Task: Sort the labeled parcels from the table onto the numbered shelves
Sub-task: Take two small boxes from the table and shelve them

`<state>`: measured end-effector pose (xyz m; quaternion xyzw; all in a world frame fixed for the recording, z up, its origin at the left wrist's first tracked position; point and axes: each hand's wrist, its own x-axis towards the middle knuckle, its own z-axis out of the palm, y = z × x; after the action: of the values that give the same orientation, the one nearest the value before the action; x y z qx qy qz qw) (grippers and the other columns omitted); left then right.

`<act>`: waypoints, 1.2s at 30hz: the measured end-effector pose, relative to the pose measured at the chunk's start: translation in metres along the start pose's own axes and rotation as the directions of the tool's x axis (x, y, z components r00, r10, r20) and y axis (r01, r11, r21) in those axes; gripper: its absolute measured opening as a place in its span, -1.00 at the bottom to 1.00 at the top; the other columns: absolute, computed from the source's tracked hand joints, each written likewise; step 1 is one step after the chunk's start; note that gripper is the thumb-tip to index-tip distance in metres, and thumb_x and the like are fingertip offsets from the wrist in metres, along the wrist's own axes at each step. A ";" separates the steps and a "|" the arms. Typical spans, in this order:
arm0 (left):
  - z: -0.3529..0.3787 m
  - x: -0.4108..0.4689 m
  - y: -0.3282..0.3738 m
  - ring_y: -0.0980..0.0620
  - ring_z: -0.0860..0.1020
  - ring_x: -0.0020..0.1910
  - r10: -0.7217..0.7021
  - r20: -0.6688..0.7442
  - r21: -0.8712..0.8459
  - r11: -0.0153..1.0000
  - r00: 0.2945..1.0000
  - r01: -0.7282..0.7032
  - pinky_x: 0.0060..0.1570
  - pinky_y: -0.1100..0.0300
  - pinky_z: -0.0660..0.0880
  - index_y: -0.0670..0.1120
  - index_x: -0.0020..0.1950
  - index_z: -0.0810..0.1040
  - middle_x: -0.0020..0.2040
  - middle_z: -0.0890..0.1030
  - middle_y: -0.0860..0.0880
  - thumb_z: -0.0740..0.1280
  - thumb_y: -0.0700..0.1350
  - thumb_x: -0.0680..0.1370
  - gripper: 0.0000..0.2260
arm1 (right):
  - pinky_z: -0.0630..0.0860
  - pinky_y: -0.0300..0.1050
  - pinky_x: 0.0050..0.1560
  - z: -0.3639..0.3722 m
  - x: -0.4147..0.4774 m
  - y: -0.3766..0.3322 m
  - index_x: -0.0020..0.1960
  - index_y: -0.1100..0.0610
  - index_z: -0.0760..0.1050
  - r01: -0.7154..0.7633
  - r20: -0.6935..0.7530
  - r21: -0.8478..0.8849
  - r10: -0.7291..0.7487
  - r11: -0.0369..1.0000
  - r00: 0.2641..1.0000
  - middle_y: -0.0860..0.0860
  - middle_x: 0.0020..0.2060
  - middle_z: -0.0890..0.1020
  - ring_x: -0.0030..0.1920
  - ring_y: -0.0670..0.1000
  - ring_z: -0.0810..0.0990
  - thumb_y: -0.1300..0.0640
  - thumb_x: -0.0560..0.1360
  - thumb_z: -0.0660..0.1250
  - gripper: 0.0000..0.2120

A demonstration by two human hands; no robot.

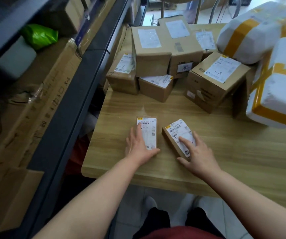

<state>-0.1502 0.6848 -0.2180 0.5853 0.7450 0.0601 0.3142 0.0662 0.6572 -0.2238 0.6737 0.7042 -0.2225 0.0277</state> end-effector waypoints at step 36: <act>0.094 -0.273 -0.044 -0.07 0.40 0.33 -0.794 -0.233 -0.546 0.585 0.561 0.600 0.28 0.04 0.41 0.09 0.53 0.16 0.36 0.39 -0.05 0.49 0.05 0.25 -0.10 | 0.34 -0.04 0.28 0.025 -0.081 -0.020 0.48 -0.14 0.18 0.726 0.268 -0.006 -0.699 0.687 0.663 0.11 0.32 0.27 0.29 0.14 0.31 -0.21 0.41 0.36 -0.29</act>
<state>-0.1047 0.3964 -0.2039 0.1212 0.9385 0.2153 0.2414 0.0474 0.5722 -0.2132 0.3086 0.9138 -0.2567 0.0625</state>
